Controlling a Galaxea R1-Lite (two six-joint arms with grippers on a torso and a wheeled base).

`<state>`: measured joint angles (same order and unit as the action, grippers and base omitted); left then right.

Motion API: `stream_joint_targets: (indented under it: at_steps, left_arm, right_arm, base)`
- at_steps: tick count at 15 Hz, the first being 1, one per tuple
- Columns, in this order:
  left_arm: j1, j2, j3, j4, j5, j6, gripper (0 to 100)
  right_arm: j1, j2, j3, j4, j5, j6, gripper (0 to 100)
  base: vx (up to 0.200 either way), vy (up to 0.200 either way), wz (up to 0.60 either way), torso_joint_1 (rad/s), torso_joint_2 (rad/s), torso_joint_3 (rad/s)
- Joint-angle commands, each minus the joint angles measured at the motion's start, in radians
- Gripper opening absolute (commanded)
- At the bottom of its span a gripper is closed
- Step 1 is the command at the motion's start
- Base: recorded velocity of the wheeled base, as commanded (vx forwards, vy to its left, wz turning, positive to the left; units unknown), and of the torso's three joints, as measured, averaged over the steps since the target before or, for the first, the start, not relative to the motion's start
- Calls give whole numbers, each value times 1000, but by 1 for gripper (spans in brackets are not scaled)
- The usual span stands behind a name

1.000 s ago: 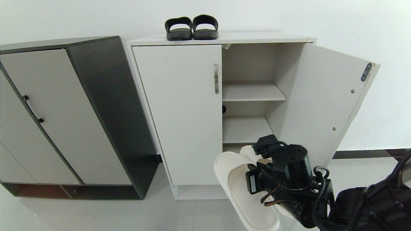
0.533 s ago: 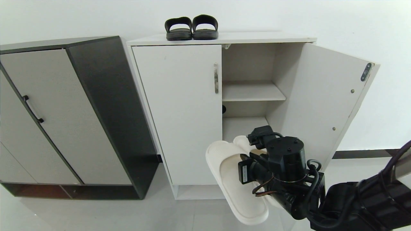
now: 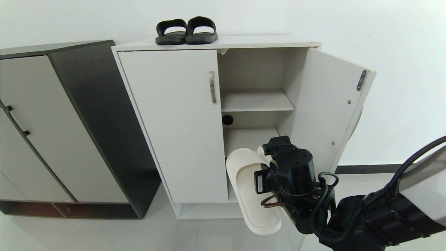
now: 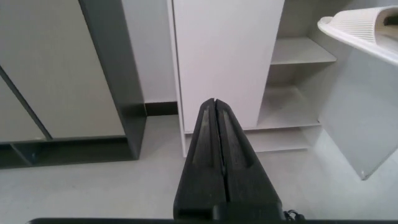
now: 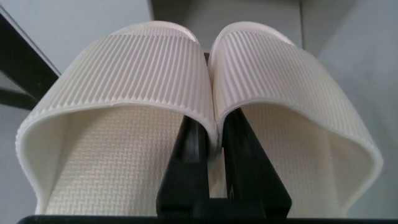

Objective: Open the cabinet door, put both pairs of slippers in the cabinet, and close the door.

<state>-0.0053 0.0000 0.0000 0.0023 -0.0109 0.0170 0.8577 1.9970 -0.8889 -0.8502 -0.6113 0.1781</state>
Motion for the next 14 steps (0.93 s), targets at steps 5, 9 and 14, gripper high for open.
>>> stream_joint_targets:
  at_steps: [5, 9, 14]
  left_arm:
    - [1, 3, 0, -1, -1, 0, 0]
    - [-1, 3, 0, -1, 0, -2, 0]
    - [-1, 3, 0, -1, -1, -2, 0]
  right_arm:
    - [8, 63, -19, -32, -4, 20, 0]
    - [-31, 75, -19, -35, -41, 20, 0]
    - [-71, 75, -18, -35, -67, 18, 0]
  base:
    - [0, 0, 0, 0, 0, 0]
    - [0, 0, 0, 0, 0, 0]
    - [0, 0, 0, 0, 0, 0]
